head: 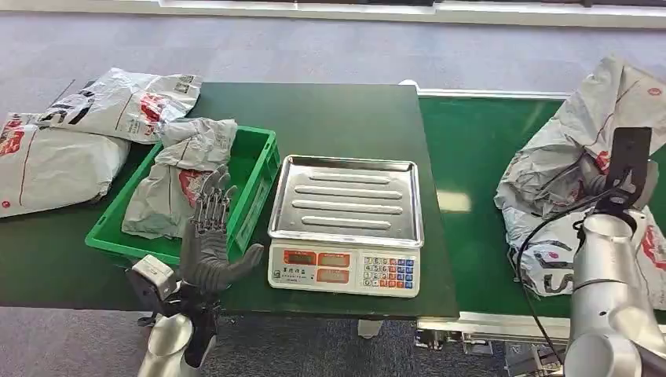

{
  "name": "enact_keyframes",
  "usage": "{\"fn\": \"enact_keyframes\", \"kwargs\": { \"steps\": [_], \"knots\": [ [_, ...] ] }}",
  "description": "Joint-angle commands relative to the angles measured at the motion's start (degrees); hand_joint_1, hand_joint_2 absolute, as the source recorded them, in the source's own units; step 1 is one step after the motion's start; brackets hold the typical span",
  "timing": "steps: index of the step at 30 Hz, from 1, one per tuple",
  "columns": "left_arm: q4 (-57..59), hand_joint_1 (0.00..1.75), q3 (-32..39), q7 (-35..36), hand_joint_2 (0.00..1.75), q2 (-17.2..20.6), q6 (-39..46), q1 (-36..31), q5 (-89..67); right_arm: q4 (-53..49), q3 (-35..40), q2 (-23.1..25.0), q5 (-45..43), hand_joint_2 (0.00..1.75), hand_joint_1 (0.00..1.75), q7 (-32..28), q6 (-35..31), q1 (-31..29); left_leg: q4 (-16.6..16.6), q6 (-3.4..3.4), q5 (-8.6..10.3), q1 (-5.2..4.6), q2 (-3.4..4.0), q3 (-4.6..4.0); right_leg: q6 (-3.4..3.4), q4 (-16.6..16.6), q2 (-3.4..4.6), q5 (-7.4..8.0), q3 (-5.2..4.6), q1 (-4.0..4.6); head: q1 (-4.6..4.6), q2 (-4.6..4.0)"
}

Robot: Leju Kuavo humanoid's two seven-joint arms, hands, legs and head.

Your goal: Moved the parcel from conveyor to table for the left to box.

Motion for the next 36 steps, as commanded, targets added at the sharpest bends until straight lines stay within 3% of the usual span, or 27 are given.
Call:
{"fn": "enact_keyframes", "kwargs": {
  "steps": [1, 9, 12, 15, 17, 20, 22, 23, 26, 33, 36],
  "knots": [
    [1.39, 0.0, 1.68, 0.18, 1.75, 0.99, 0.03, -0.73, -0.06, 0.65, -2.29, 1.06, -0.23, 1.75, 1.75, 0.15, 0.16, -1.3, -0.1, -0.03, -0.05, 0.03, 0.13, 0.17, -0.1, -0.1, 0.17, 0.0, 0.13, 0.04, 0.0, 0.0],
    [1.39, 0.0, 1.71, 0.17, 1.75, 0.94, 0.03, -0.76, -0.12, 0.27, -2.19, 1.06, -0.75, 1.75, 1.75, -0.22, -0.14, -1.35, -0.05, -0.03, -0.04, 0.01, 0.1, 0.1, -0.07, -0.05, 0.13, 0.0, 0.06, 0.01, 0.0, -0.02],
    [1.52, 0.0, 1.93, 0.07, 1.75, 0.84, 0.09, -1.29, -0.55, -8.35, -0.67, 2.34, -6.53, 1.75, 1.75, -6.48, -2.16, 0.39, -0.07, -0.04, -0.04, 0.01, 0.12, 0.11, -0.08, -0.07, 0.16, 0.0, 0.07, 0.01, 0.0, -0.02],
    [2.41, 0.0, 2.17, -0.66, 1.75, 1.16, -0.08, -2.46, -1.41, -14.64, 7.13, 3.75, -8.65, 1.75, 1.75, -4.45, 9.38, 1.39, -0.06, -0.05, -0.04, -0.04, 0.18, 0.07, -0.1, 0.0, 0.22, 0.0, -0.03, -0.03, 0.0, 0.0],
    [3.48, 0.0, 2.58, -1.52, 1.75, 1.56, -0.37, -3.9, -1.87, -12.0, 13.87, 5.98, -11.66, 1.75, 1.75, -2.52, 24.32, -1.0, -0.04, -0.04, -0.04, -0.04, 0.28, 0.01, -0.06, 0.03, 0.3, 0.03, -0.09, -0.04, 0.0, 0.0],
    [4.48, 0.0, 2.9, -2.87, 1.75, 2.0, 0.01, -5.73, -3.23, -1.09, 23.45, 9.49, -9.44, 1.75, 1.75, -1.54, 27.26, -7.23, -0.05, -0.11, -0.12, -0.02, 0.78, 0.09, -0.13, 0.08, 0.82, 0.12, -0.14, -0.01, 0.02, -0.02],
    [4.28, 0.0, 2.58, -3.08, 1.75, 2.12, 0.19, -6.84, -3.62, 5.78, 26.01, 12.39, -10.59, 1.75, 1.75, -2.58, 30.11, -10.56, -0.04, -0.13, -0.13, -0.02, 1.18, 0.06, -0.19, 0.16, 1.12, 0.19, -0.27, 0.0, 0.0, 0.0],
    [5.08, 0.0, 1.92, -3.21, 1.75, 1.82, -0.19, -8.85, -3.66, 6.77, 29.0, 15.56, -10.28, 1.75, 1.75, -9.89, 34.97, -10.55, -0.04, -0.13, -0.1, -0.02, 1.1, 0.03, -0.22, 0.18, 1.0, 0.18, -0.31, 0.0, 0.0, 0.0],
    [5.94, 0.0, 1.81, -2.27, 1.75, 1.17, -0.09, -10.73, -3.63, 7.93, 30.24, 18.49, -9.51, 1.75, 1.75, -9.48, 31.61, -10.55, -0.13, -0.23, 0.01, 0.05, 1.16, 0.09, -0.38, 0.15, 1.09, 0.25, -0.39, 0.09, 0.0, -0.02],
    [6.84, 0.0, 2.52, -2.36, 1.75, 2.09, 0.35, -9.99, -3.56, 9.41, 30.48, 17.12, -9.57, 1.75, 1.75, -8.5, 32.49, -11.42, -0.06, -0.32, 0.17, 0.22, 0.34, -0.05, -0.36, 0.16, 0.31, 0.16, -0.31, 0.22, -0.02, 0.0],
    [6.39, 0.0, 2.59, -2.6, 1.75, 2.33, 0.79, -9.07, -3.56, 12.95, 32.72, 16.99, -6.46, 1.75, 1.75, -3.23, 31.25, -12.65, -0.07, -0.32, 0.15, 0.19, 0.37, -0.1, -0.37, 0.15, 0.34, 0.16, -0.31, 0.18, 0.0, 0.0]
  ]
}}
